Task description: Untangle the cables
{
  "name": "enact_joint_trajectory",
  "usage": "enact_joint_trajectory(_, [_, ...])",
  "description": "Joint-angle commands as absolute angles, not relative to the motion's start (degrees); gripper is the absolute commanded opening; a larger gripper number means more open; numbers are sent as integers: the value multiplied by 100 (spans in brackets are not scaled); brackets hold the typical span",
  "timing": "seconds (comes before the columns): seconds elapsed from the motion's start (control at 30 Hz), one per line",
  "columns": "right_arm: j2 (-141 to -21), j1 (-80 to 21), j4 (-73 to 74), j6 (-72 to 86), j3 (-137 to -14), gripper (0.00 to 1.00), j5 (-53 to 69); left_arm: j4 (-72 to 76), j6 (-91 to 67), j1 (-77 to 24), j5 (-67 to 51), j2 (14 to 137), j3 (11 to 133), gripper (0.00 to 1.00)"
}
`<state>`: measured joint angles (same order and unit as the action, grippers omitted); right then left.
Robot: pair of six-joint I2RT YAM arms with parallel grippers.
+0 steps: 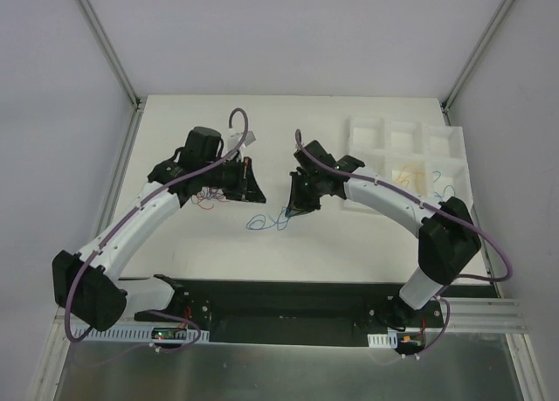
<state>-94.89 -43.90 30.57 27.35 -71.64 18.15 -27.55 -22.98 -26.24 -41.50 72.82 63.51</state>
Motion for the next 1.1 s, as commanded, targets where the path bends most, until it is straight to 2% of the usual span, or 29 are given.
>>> enact_joint_trajectory(0.0, [-9036,-4386,4981,2303,-7743,0,-567,-2733,-2347,-2602,-2438,6365,6425,0])
enact_joint_trajectory(0.13, [-8334,-4333,5089,2180,-7866,0,-1247,-3286,-2136,-2602,-1548,6345,6539,0])
enact_joint_trajectory(0.3, [-7788,-4245,5167,1846,-8585,1,-1353,-3393,-2013,-2593,-2020,6477,6434,0])
enact_joint_trajectory(0.43, [-7682,-3860,5668,1723,-9385,0,-1397,-3393,-1943,-2593,-2188,6539,6434,18])
enact_joint_trajectory(0.73, [-7681,-2436,6477,1222,-11205,0,-1468,-3314,-1749,-2593,-2443,6574,6407,44])
enact_joint_trajectory(0.93, [-7805,-1461,6486,1037,-11891,0,-1520,-3287,-1442,-2593,-2566,6846,6495,56])
enact_joint_trajectory(1.07, [-7805,-723,6486,949,-11883,0,-1670,-3418,-1038,-2593,-2681,6996,6653,66])
